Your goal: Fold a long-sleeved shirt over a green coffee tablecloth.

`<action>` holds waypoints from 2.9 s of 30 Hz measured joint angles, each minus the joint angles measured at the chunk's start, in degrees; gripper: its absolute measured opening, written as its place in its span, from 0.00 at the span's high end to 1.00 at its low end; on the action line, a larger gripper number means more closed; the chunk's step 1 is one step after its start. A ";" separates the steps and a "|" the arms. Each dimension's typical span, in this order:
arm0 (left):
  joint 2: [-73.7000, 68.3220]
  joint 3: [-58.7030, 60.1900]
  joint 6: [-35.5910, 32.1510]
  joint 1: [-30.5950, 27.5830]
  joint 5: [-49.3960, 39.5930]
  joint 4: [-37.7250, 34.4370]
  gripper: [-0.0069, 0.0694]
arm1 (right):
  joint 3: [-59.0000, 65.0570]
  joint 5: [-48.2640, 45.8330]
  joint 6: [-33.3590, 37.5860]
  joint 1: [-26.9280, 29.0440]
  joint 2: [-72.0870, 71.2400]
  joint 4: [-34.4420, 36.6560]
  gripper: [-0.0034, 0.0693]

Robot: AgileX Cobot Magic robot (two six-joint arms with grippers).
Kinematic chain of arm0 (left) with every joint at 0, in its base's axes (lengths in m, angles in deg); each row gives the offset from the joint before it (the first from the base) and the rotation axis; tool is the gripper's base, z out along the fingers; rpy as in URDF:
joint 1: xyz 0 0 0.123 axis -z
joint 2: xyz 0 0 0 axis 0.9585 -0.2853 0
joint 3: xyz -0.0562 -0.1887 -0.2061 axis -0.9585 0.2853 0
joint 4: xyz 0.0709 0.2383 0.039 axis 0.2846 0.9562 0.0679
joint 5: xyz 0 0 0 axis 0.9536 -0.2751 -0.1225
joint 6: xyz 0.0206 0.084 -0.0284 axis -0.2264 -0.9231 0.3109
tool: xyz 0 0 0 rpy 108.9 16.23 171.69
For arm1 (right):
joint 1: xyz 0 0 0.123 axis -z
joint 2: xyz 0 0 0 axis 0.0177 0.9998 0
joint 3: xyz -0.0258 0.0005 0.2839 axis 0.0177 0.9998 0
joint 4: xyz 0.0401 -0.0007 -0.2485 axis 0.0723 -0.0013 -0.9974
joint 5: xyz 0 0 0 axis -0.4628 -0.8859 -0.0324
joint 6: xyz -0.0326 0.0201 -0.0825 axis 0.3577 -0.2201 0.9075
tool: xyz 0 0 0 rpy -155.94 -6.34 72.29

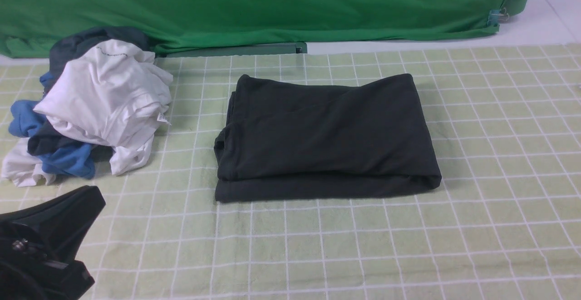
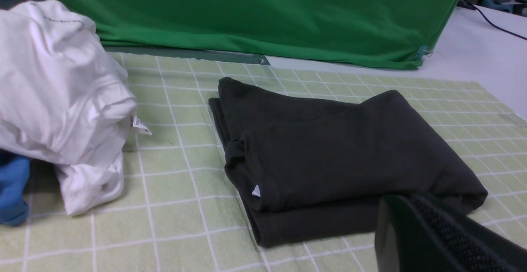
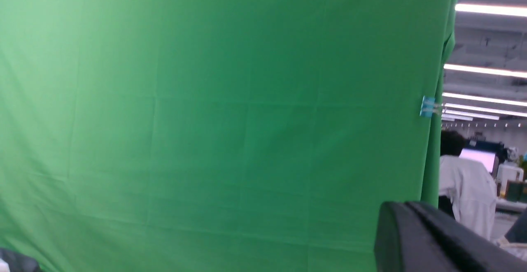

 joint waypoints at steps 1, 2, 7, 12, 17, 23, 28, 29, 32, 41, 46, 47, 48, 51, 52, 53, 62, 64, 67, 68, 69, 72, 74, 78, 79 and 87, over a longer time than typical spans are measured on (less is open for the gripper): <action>0.00 0.00 0.00 0.00 0.35 0.00 0.89 | 0.00 -0.01 0.00 0.00 -0.14 0.00 0.91; 0.00 0.00 0.00 0.00 0.35 0.00 0.89 | 0.00 -0.07 0.00 0.00 -0.14 0.00 0.91; 0.00 0.00 0.00 0.00 0.74 0.00 0.89 | 0.26 -0.82 -0.06 0.00 -0.14 0.00 0.88; 0.00 0.00 0.00 0.00 0.74 0.00 0.89 | 0.26 -0.83 -0.07 0.00 -0.14 0.00 0.85; 0.00 0.00 0.00 0.00 0.74 0.00 0.89 | 0.26 -0.88 -0.07 0.00 -0.14 0.00 0.83; 0.00 0.00 0.00 0.00 0.74 0.00 0.89 | 0.26 -0.88 -0.11 0.00 -0.14 0.00 0.81; 0.00 0.00 0.00 0.00 0.74 0.14 0.89 | 0.26 -0.88 -0.11 0.00 -0.14 0.00 0.79; 0.00 0.00 -1.15 0.00 1.00 0.95 0.89 | 0.26 -0.88 -0.11 0.00 -0.14 0.00 0.79; 0.23 0.00 -3.29 -0.12 2.56 2.95 0.89 | 0.26 -0.88 -0.11 0.00 -0.14 0.00 0.78; 11.52 10.16 -8.63 -10.38 11.44 4.97 0.89 | 0.26 -0.88 -0.11 0.00 -0.14 0.00 0.76; 19.73 15.91 -8.82 -15.90 9.76 5.11 0.89 | 0.26 -0.94 -0.11 0.00 -0.14 0.00 0.74; 20.84 15.92 -9.04 -16.90 7.37 5.25 0.89 | 0.26 -0.94 -0.11 0.00 -0.14 0.00 0.73; 20.95 15.92 -9.12 -17.05 7.37 5.34 0.89 | 0.26 -0.94 -0.11 0.00 -0.14 0.00 0.73; 21.55 15.96 -10.35 -18.43 1.41 6.14 0.89 | 0.26 -1.00 -0.11 0.00 -0.14 0.00 0.72; 21.55 15.96 -10.62 -18.50 0.52 6.21 0.89 | 0.26 -1.06 -0.11 0.00 -0.14 0.00 0.72; 21.55 15.96 -10.96 -18.50 -0.28 6.28 0.89 | 0.26 -1.12 -0.11 0.00 -0.14 0.00 0.71; 21.55 15.96 -11.57 -18.50 -1.47 6.39 0.89 | 0.26 -1.98 -0.11 0.00 -0.14 0.00 0.69; 21.55 15.96 -11.57 -18.52 -1.47 6.39 0.89 | 0.26 -1.98 -0.11 0.00 -0.14 0.00 0.69; 21.55 15.96 -11.57 -18.52 -1.47 6.46 0.89 | 0.26 -2.10 -0.11 0.00 -0.14 0.00 0.68; 21.55 15.96 -11.57 -18.52 -1.47 6.46 0.89 | 0.26 -2.10 -0.11 0.00 -0.14 0.00 0.68; 21.55 15.96 -11.57 -18.52 -1.47 6.52 0.89 | 0.26 -2.10 -0.11 0.00 -0.14 0.00 0.68; 21.55 15.96 -11.57 -18.52 -1.47 6.64 0.89 | 0.26 -2.10 -0.11 0.00 -0.14 0.00 0.68; 21.55 15.96 -11.57 -18.52 -1.47 6.64 0.89 | 0.26 -2.10 -0.11 0.00 -0.14 0.00 0.68; 21.55 15.96 -11.57 -18.52 -1.47 6.64 0.89 | 0.26 -2.10 -0.13 0.00 -0.14 0.00 0.68; 21.55 15.96 -11.57 -18.52 -1.47 6.64 0.89 | 0.26 -2.10 -0.13 0.00 -0.14 0.00 0.67; 21.55 15.96 -11.57 -18.52 -1.47 6.64 0.89 | 0.26 -2.10 -0.13 0.00 -0.14 0.00 0.63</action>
